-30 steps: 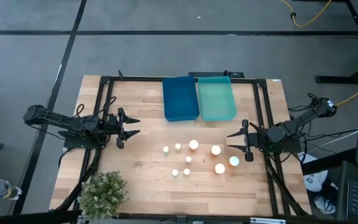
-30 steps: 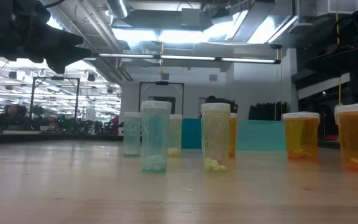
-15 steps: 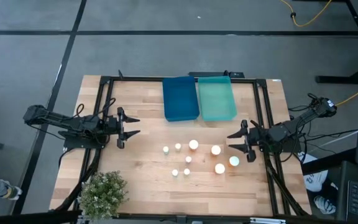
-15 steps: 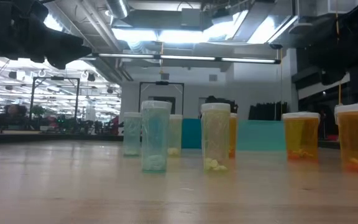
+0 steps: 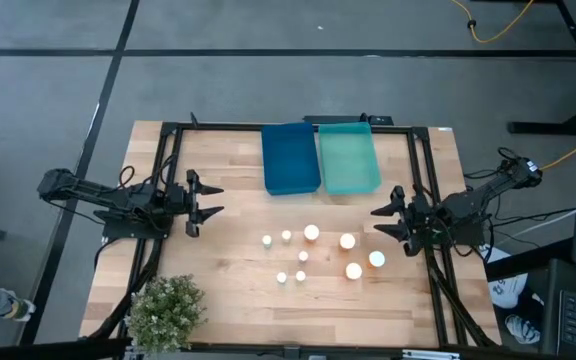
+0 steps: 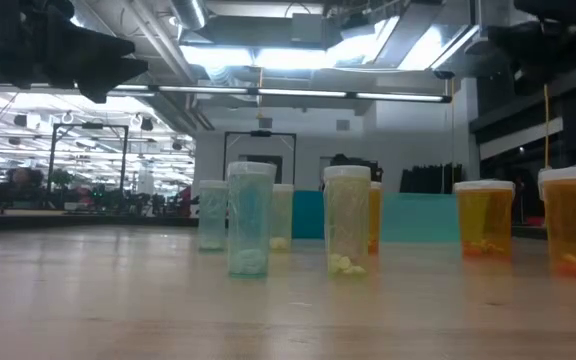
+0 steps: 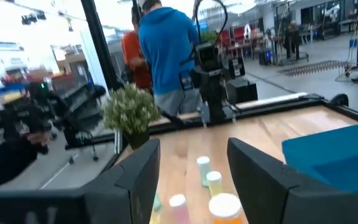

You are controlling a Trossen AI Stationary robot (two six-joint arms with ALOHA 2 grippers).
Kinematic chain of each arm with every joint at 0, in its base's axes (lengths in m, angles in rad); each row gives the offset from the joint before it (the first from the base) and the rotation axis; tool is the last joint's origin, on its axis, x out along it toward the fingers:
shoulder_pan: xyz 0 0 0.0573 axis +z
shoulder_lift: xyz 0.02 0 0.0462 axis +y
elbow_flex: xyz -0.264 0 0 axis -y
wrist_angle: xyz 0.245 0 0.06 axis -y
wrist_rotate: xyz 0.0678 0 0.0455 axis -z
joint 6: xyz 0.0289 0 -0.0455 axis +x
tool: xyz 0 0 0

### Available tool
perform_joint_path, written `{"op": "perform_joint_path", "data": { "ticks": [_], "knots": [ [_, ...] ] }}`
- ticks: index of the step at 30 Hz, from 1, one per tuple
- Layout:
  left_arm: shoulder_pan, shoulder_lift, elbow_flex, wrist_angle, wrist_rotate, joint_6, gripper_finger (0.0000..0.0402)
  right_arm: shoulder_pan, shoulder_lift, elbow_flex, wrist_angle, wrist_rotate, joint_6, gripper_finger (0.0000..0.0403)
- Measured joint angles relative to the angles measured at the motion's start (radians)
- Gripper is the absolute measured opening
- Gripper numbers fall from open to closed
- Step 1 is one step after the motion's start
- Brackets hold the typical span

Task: Pick and place medicine bottles into bin by pill shape (circle, oval)
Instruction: Put the blue pill bottle on the blue bin

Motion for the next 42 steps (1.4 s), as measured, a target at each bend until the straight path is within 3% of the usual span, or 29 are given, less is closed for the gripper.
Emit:
{"op": "perform_joint_path", "data": {
  "ticks": [8, 15, 22, 28, 33, 36, 42],
  "knots": [
    [0.000, 0.000, 0.000, 0.000, 0.000, -0.007, 0.0223, 0.000, 0.149, 0.339, -0.458, 0.000, 0.076, 0.0191],
    [-0.003, 0.071, 0.066, 0.013, 0.000, -0.261, 0.0223, 0.001, 0.353, 0.630, -0.830, -0.030, 0.197, 0.0190],
    [-0.005, 0.399, 0.308, -0.082, 0.035, -0.258, 0.0223, 0.001, 0.473, 0.786, -1.102, -0.027, 0.368, 0.0190],
    [-0.005, 0.763, 0.583, -0.389, 0.102, -0.253, 0.0223, 0.001, 0.496, 0.788, -1.147, -0.034, 0.444, 0.0190],
    [-0.015, 0.978, 0.767, -0.667, 0.215, -0.128, 0.0223, 0.001, 0.493, 0.788, -1.158, -0.035, 0.451, 0.0190],
    [-0.025, 1.062, 0.828, -0.740, 0.225, -0.130, 0.0223, 0.001, 0.493, 0.787, -1.158, -0.036, 0.450, 0.0191],
    [-0.046, 1.205, 0.843, -0.715, 0.278, -0.133, 0.0223, 0.001, 0.494, 0.787, -1.157, -0.036, 0.448, 0.0191]
  ]
}}
